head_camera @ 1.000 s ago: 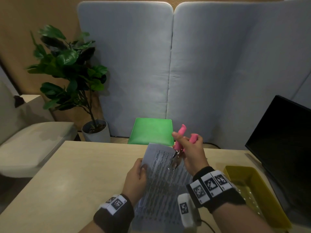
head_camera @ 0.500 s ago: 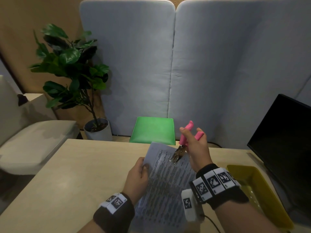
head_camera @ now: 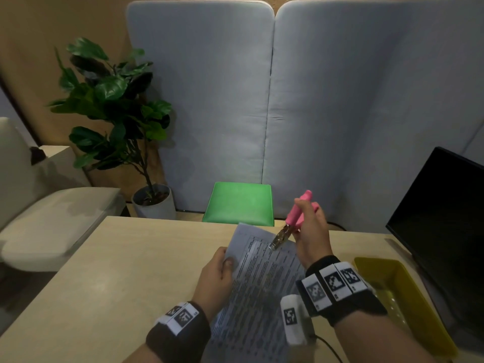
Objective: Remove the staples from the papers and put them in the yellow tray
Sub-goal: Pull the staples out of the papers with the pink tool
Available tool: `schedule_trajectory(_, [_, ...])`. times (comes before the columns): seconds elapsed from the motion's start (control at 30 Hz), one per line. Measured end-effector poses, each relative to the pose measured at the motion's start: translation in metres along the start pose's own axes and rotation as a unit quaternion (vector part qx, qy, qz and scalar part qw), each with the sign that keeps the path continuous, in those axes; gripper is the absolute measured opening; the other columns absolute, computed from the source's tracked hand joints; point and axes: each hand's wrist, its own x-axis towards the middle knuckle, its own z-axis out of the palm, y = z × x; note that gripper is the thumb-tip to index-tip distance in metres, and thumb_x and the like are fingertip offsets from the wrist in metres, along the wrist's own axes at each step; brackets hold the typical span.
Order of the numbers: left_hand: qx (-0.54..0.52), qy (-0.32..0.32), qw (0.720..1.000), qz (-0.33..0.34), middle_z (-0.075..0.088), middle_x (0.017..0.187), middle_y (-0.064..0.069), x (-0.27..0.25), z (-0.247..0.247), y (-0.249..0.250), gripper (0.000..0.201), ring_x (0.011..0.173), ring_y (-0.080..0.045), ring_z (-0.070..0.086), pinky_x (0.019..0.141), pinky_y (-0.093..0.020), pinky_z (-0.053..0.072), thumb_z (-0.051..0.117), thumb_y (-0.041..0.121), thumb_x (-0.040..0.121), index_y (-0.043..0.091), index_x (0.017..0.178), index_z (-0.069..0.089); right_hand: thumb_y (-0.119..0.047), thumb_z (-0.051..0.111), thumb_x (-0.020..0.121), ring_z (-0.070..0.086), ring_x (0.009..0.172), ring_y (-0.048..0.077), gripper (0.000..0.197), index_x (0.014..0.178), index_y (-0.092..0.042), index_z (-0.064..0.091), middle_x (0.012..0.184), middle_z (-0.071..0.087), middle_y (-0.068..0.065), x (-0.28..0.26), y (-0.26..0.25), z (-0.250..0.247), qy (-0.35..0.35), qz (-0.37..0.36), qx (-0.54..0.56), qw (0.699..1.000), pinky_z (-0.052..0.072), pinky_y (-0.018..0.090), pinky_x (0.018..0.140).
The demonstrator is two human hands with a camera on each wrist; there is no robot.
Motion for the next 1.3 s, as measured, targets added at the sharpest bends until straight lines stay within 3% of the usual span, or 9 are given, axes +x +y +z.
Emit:
schedule_trajectory(0.13, [-0.004, -0.007, 1.0, 0.001, 0.057, 0.077, 0.009, 0.0, -0.002, 0.002, 0.012, 0.059, 0.005, 0.054, 0.049, -0.008, 0.037, 0.038, 0.013, 0.099, 0.017, 0.099, 0.05, -0.02, 0.056, 0.089, 0.041, 0.07, 0.011, 0.042, 0.126, -0.012, 0.039, 0.088, 0.043, 0.002, -0.003, -0.001, 0.001, -0.042, 0.027, 0.04, 0.998, 0.037, 0.027, 0.064])
schedule_trajectory(0.27, [0.012, -0.014, 1.0, 0.013, 0.05, 0.068, 0.01, -0.003, -0.002, 0.003, 0.012, 0.052, 0.008, 0.05, 0.047, -0.011, 0.035, 0.039, 0.01, 0.098, 0.018, 0.094, 0.048, -0.034, 0.061, 0.082, 0.046, 0.085, 0.015, 0.043, 0.12, -0.018, 0.047, 0.094, 0.047, 0.003, -0.012, -0.006, 0.003, -0.102, 0.007, -0.001, 0.995, 0.041, 0.028, 0.078])
schedule_trajectory(0.37, [0.027, -0.017, 0.999, 0.015, 0.049, 0.067, 0.01, -0.003, -0.002, 0.001, 0.015, 0.052, 0.002, 0.047, 0.048, -0.014, 0.032, 0.04, 0.01, 0.097, 0.021, 0.091, 0.047, -0.048, 0.06, 0.069, 0.055, 0.11, 0.028, 0.056, 0.117, -0.021, 0.051, 0.114, 0.057, 0.01, -0.019, -0.012, 0.01, -0.124, -0.034, -0.025, 0.991, 0.045, 0.037, 0.093])
schedule_trajectory(0.47, [0.04, -0.018, 0.999, 0.021, 0.043, 0.061, 0.008, -0.004, -0.002, 0.003, 0.026, 0.048, -0.001, 0.042, 0.047, -0.017, 0.026, 0.04, 0.01, 0.096, 0.029, 0.08, 0.04, -0.065, 0.072, 0.055, 0.052, 0.111, 0.048, 0.088, 0.12, -0.009, 0.053, 0.103, 0.064, 0.012, -0.025, -0.016, 0.019, -0.121, -0.077, -0.025, 0.989, 0.041, 0.055, 0.098])
schedule_trajectory(0.6, [0.049, -0.015, 0.998, 0.023, 0.039, 0.058, 0.008, -0.007, -0.004, 0.008, 0.025, 0.046, -0.004, 0.039, 0.046, -0.018, 0.028, 0.04, 0.01, 0.097, 0.028, 0.081, 0.039, -0.044, 0.061, 0.081, 0.054, 0.118, 0.032, 0.046, 0.119, -0.02, 0.048, 0.116, 0.056, 0.007, -0.022, -0.012, 0.014, -0.157, -0.081, 0.041, 0.983, 0.044, 0.038, 0.099])
schedule_trajectory(0.7, [0.052, -0.012, 0.998, 0.019, 0.038, 0.058, 0.008, -0.008, -0.005, 0.006, 0.025, 0.046, -0.006, 0.033, 0.046, -0.019, 0.023, 0.04, 0.01, 0.096, 0.028, 0.079, 0.039, -0.03, 0.046, 0.089, 0.054, 0.115, 0.03, 0.031, 0.118, -0.021, 0.047, 0.115, 0.053, 0.01, -0.024, -0.011, 0.011, -0.186, -0.072, 0.074, 0.977, 0.041, 0.04, 0.103])
schedule_trajectory(0.83, [0.051, -0.011, 0.999, 0.014, 0.039, 0.058, 0.006, -0.009, -0.005, 0.002, 0.014, 0.048, -0.008, 0.035, 0.048, -0.025, 0.025, 0.04, 0.01, 0.096, 0.018, 0.085, 0.042, -0.038, 0.058, 0.076, 0.058, 0.11, 0.026, 0.05, 0.121, -0.02, 0.046, 0.114, 0.053, 0.011, -0.026, -0.01, 0.015, -0.189, -0.077, 0.073, 0.976, 0.039, 0.043, 0.106])
schedule_trajectory(1.03, [0.046, -0.024, 0.999, 0.004, 0.04, 0.059, 0.006, -0.011, -0.007, 0.001, 0.028, 0.048, -0.009, 0.034, 0.049, -0.023, 0.027, 0.04, 0.011, 0.097, 0.03, 0.076, 0.037, -0.049, 0.086, 0.052, 0.06, 0.107, 0.027, 0.084, 0.121, -0.018, 0.049, 0.11, 0.058, 0.01, -0.024, -0.006, 0.019, -0.222, -0.064, 0.084, 0.969, 0.044, 0.04, 0.101])
schedule_trajectory(1.3, [0.041, -0.029, 0.999, 0.007, 0.04, 0.058, 0.008, -0.012, -0.009, 0.003, 0.03, 0.044, -0.006, 0.035, 0.048, -0.022, 0.025, 0.04, 0.01, 0.096, 0.031, 0.075, 0.037, -0.043, 0.085, 0.052, 0.059, 0.11, 0.027, 0.084, 0.123, -0.018, 0.048, 0.11, 0.059, 0.008, -0.023, -0.013, 0.018, -0.227, -0.074, 0.102, 0.966, 0.049, 0.035, 0.096])
